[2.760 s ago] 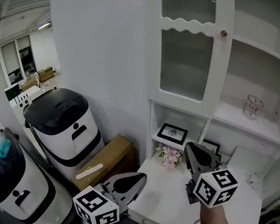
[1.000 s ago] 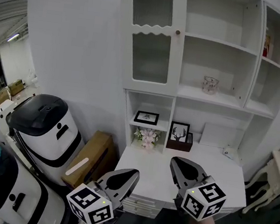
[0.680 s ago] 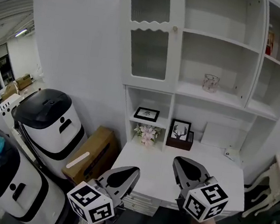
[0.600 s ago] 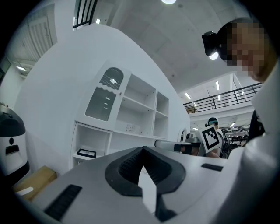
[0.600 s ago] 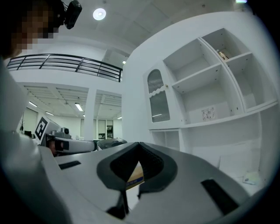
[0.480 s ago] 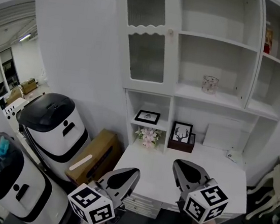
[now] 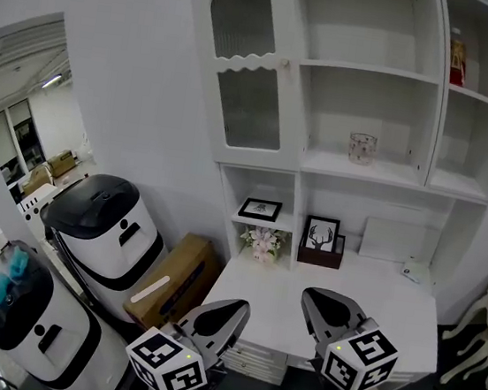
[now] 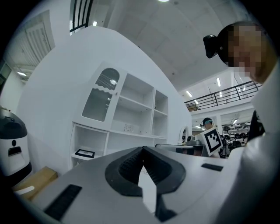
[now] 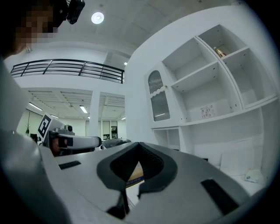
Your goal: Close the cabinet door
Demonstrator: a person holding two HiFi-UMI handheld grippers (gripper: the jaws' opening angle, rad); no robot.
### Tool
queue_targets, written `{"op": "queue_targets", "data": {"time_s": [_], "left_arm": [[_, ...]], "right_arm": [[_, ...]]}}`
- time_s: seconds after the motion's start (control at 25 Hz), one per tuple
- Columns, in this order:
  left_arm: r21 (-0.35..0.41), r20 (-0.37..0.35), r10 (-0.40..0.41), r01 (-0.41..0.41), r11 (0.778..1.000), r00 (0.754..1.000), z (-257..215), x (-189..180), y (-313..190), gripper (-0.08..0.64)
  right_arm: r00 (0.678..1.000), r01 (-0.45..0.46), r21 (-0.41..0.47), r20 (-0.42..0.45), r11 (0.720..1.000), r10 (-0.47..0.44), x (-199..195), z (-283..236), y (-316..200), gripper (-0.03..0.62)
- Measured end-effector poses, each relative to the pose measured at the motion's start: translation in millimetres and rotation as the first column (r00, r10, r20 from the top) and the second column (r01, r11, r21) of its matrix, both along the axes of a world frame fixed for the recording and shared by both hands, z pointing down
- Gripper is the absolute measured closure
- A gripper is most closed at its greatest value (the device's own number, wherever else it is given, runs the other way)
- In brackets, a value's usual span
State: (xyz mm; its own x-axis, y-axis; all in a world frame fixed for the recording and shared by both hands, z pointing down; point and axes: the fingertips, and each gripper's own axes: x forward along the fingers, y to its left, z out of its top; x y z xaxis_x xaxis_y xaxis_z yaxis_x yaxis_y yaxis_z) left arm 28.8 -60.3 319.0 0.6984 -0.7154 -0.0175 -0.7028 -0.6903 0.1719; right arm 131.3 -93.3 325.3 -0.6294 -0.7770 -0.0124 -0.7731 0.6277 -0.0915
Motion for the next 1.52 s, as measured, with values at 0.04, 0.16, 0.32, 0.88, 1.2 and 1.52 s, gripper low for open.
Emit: {"op": "queue_targets", "data": {"time_s": [0.04, 0.16, 0.32, 0.88, 1.2, 1.52], "left_arm": [[0.001, 0.000, -0.001, 0.001, 1.000, 1.000, 0.2, 1.0, 1.9, 0.555], [0.001, -0.002, -0.007, 0.007, 1.000, 1.000, 0.9, 1.9, 6.8, 0.555], [-0.006, -0.009, -0.013, 0.013, 1.000, 1.000, 3.6, 3.7, 12.3, 0.555], [-0.056, -0.019, -0.038, 0.037, 0.998, 0.999, 28.6, 22.8, 19.7, 0.555], [-0.032, -0.001, -0.049, 0.049, 0.998, 0.999, 16.9, 35.7, 32.1, 0.555], [-0.021, 0.025, -0.059, 0.060, 0.998, 0.998, 11.0, 42.6, 36.2, 0.555]], "right_arm": [[1.000, 0.002, 0.001, -0.001, 1.000, -0.002, 0.7, 0.3, 1.7, 0.588], [1.000, 0.010, 0.002, -0.005, 1.000, -0.010, 2.0, 1.1, 7.2, 0.588], [1.000, 0.017, -0.002, -0.007, 1.000, -0.017, 3.9, 1.5, 14.3, 0.588], [0.998, 0.059, -0.040, -0.012, 0.997, -0.059, 16.9, 25.9, 26.1, 0.588], [0.997, 0.075, -0.020, 0.002, 0.997, -0.075, 25.6, 15.6, 38.7, 0.588], [0.995, 0.095, -0.018, 0.015, 0.995, -0.095, 29.8, 17.2, 40.6, 0.588]]}}
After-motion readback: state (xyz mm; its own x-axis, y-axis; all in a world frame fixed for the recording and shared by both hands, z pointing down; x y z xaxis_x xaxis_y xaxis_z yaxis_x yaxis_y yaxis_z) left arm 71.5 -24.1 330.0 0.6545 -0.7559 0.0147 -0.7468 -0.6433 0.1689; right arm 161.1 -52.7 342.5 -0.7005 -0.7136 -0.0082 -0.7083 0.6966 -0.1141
